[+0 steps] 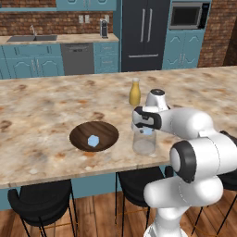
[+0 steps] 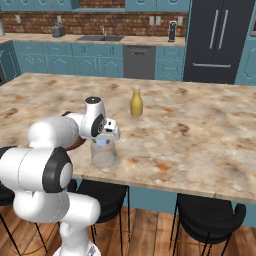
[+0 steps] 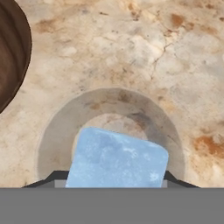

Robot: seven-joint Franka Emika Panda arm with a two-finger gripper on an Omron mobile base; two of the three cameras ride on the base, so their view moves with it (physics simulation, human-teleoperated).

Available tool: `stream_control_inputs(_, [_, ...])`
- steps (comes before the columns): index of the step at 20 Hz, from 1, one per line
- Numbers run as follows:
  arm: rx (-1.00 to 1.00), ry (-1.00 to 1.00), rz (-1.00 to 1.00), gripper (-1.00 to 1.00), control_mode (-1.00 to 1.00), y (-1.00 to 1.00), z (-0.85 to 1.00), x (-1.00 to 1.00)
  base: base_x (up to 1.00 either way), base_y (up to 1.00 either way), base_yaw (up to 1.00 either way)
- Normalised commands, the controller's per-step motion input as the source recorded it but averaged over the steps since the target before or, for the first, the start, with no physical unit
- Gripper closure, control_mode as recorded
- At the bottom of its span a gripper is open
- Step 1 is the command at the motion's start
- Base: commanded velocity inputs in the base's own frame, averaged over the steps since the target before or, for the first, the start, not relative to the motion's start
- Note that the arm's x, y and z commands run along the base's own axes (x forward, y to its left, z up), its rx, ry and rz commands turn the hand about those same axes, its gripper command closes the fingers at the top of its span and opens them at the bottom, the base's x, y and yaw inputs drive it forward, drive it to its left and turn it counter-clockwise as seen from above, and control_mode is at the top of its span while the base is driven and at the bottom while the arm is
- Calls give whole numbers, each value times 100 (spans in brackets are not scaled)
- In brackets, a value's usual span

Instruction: There are two ice cubes in the ice bowl. Place both ice cubes in the glass cup.

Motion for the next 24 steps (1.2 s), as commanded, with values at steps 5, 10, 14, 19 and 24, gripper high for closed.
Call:
stream_control_inputs(5, [0,0,-1,-100,-100,2,-1,5,0,0,0])
stream_control_inputs(10, [0,0,-5,-100,-100,0,5,17,0,0,0])
stream_control_inputs(14, [3,0,-6,-100,-100,0,29,5,0,0,0])
stream_control_inputs(19, [10,-1,-7,-100,-100,16,42,-15,0,0,0])
stream_control_inputs(24, [11,-3,-7,-100,-100,94,20,-31,0,0,0])
